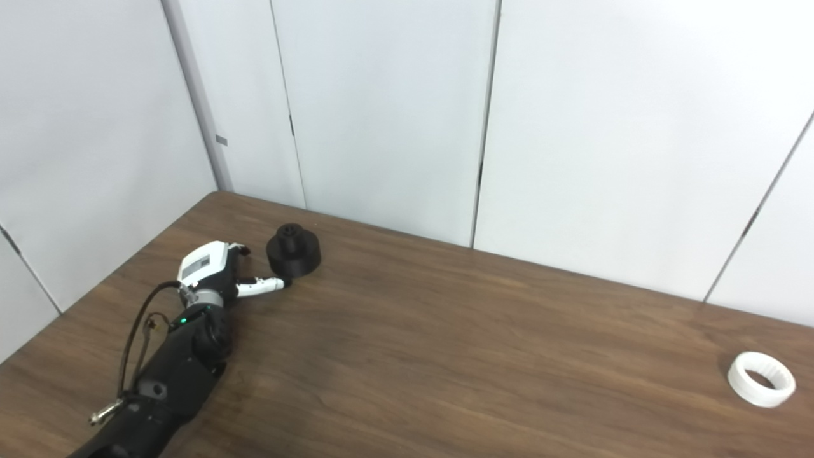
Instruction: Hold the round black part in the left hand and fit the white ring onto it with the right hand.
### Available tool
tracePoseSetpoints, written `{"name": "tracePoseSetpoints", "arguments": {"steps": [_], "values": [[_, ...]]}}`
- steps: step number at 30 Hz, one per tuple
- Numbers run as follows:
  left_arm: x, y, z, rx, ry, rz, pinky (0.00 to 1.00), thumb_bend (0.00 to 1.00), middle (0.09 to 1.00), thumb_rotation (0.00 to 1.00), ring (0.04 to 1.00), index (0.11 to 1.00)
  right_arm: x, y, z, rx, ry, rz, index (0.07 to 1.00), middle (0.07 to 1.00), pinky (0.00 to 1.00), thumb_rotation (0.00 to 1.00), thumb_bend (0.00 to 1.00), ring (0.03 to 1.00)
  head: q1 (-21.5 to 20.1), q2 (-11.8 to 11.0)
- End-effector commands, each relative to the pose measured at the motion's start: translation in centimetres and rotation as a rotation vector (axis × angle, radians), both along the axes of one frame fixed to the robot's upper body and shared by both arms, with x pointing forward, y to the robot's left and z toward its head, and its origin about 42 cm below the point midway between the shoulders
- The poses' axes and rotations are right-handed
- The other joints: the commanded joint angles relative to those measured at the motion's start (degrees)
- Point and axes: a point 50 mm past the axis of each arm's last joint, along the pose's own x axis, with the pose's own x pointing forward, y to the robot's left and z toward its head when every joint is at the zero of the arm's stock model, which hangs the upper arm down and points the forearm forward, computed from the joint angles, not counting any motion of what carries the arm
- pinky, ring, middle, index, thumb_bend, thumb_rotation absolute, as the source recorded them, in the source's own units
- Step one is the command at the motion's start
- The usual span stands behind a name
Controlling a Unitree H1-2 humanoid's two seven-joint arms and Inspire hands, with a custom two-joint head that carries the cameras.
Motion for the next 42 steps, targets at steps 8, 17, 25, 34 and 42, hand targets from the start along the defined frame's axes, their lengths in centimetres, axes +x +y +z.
{"name": "tracePoseSetpoints", "arguments": {"steps": [8, 17, 25, 34, 42], "values": [[3.1, 0.3, 3.9, 0.039, -0.111, -0.034, 1.0, 1.0, 0.937, 0.57, 0.987, 0.843, -0.1, 0.1, 0.4, -0.034, 0.018, 0.01, 0.999, 1.0, 1.0, 1.0, 0.62, 1.0, -0.45, 0.1], [4.1, -0.2, 3.9, 0.026, -0.113, -0.076, 1.0, 1.0, 0.938, 0.55, 0.98, 0.835, -0.1, 0.3, 0.3, -0.033, 0.015, 0.014, 0.995, 1.0, 1.0, 1.0, 0.61, 1.0, -0.83, 0.27], [5.1, -0.8, 4.3, 0.01, -0.107, -0.093, 1.0, 1.0, 0.927, 0.54, 0.973, 0.828, -0.1, 0.4, 0.3, -0.041, 0.023, 0.023, 0.986, 1.0, 1.0, 1.0, 0.59, 1.0, -1.44, 0.23], [6.2, -1.5, 4.9, -0.013, -0.116, -0.101, 1.0, 1.0, 0.913, 0.5, 0.968, 0.81, -0.3, 0.6, 0.5, -0.053, 0.029, 0.015, 0.965, 0.981, 1.0, 1.0, 0.61, 1.0, -1.88, 0.44], [7.0, -1.7, 5.1, 0.0, -0.1, -0.1, 1.0, 1.0, 0.926, 0.48, 0.979, 0.83, -0.4, 0.9, 0.6, -0.055, 0.038, 0.004, 0.958, 0.973, 1.0, 1.0, 0.63, 1.0, -1.93, 0.64]]}}
